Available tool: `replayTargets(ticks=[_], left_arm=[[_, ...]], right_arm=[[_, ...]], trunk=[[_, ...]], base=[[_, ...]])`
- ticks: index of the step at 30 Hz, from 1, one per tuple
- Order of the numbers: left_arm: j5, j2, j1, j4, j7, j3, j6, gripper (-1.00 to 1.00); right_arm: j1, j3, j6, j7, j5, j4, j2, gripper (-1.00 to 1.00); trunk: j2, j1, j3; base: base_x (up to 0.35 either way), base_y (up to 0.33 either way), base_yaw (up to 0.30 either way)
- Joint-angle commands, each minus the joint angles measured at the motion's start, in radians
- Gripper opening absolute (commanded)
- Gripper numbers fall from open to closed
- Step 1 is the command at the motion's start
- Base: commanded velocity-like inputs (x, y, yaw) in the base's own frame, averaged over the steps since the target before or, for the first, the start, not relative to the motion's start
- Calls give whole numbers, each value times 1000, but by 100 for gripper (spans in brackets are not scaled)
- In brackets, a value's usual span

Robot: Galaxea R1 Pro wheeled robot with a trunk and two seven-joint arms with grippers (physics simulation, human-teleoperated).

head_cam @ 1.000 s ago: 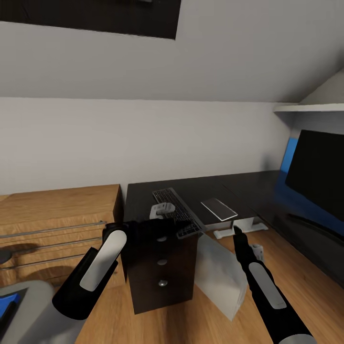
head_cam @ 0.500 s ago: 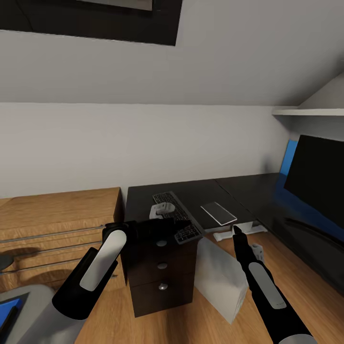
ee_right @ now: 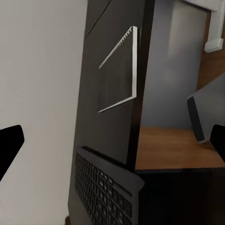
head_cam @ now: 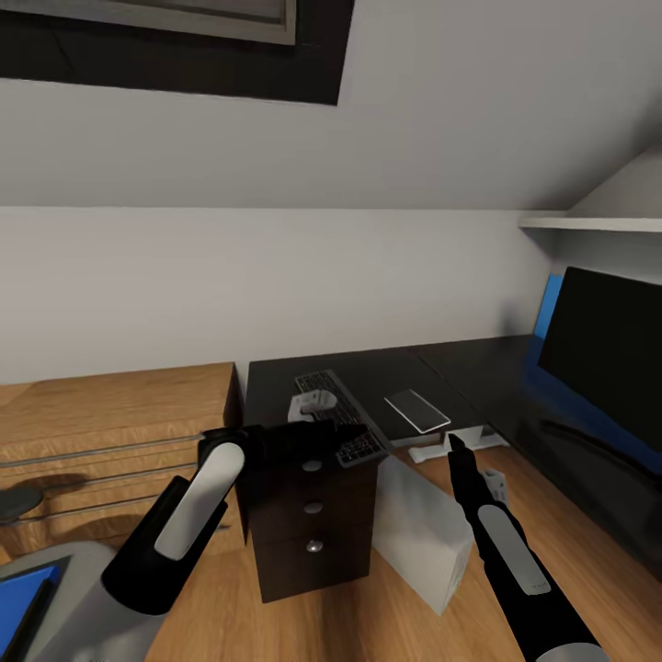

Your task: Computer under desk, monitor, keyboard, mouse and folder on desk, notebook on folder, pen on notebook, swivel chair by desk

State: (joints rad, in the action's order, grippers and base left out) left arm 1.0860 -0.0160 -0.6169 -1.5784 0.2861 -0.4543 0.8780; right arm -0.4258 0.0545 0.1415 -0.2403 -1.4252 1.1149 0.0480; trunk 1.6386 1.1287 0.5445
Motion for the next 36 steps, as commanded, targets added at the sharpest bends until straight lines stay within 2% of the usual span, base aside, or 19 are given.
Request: replayTargets(ticks=[1,3,7,8,11,12,13,17,22,26,27,28,29,30,31,33,34,35,36], left_arm=[[10,2,-1,6,10,-3,0,100],[9,8,-1,24,11,-5,0,100],[4,40,-1,63,16,-2,-1,100],[-11,52,-1,73,57,13,-1,100],[-18,57,-1,76,115,21,0,100],[-19,58,-1,78,160,24,1,100],[-23,55,-1,153,287,27,0,100],[-23,30,-1,199,304,27,-1,100],[-22,5,-1,266,310,24,-4,100],[-23,-6,-1,401,311,20,-6,100],[-24,-7,0,440,311,16,-7,100],[-24,-7,0,458,312,10,-7,100],[-24,-7,0,474,312,2,-8,100],[-24,-8,2,501,313,-25,-12,100],[-25,-13,21,546,314,-91,-44,100],[-24,-22,34,582,314,-134,-102,100],[-23,-27,51,617,311,-184,-186,100],[-23,-29,57,629,311,-204,-218,100],[-22,-31,67,652,310,-251,-282,100]], right_arm=[[-1,4,9,-3,-10,1,2,100],[-1,4,9,-3,-9,1,2,100],[-1,5,10,-2,9,-1,1,100],[-1,4,10,-2,36,-1,1,100],[-1,4,11,-2,60,-2,2,100],[-1,4,11,-2,76,-2,2,100],[-1,4,13,-2,138,-29,2,100],[7,3,13,-2,171,-53,3,100],[39,2,13,-2,247,-67,6,100],[74,4,14,-2,411,-105,4,100],[85,4,15,-2,467,-119,3,100],[91,4,15,-2,495,-127,2,100],[96,4,15,-2,524,-135,2,100],[105,5,16,-2,577,-153,2,100],[117,5,16,-3,662,-202,1,100],[123,5,19,-2,701,-252,0,100],[125,6,29,-2,727,-304,0,100],[126,7,35,-2,734,-320,0,100],[127,8,50,-2,745,-350,-1,100]], trunk=[[-7,-4,-2],[-21,-12,-8],[-49,-27,-21],[-56,-31,-24],[-77,-42,-33],[-84,-46,-37],[-91,-50,-40],[-119,-65,-52],[-154,-85,-68],[-182,-100,-80],[-189,-104,-84],[-196,-108,-87],[-203,-111,-90],[-210,-115,-93],[-217,-119,-96],[-231,-127,-102],[-238,-131,-106],[-245,-134,-109],[-252,-138,-112]], base=[[-4,0,0],[-3,0,0],[-1,0,0],[0,0,0],[0,0,0],[0,0,0],[0,0,0],[0,0,0],[0,0,0],[0,0,0],[0,0,0],[0,0,0],[0,0,0],[0,0,0],[0,0,0],[0,0,0],[0,0,0],[0,0,0],[0,0,0]])
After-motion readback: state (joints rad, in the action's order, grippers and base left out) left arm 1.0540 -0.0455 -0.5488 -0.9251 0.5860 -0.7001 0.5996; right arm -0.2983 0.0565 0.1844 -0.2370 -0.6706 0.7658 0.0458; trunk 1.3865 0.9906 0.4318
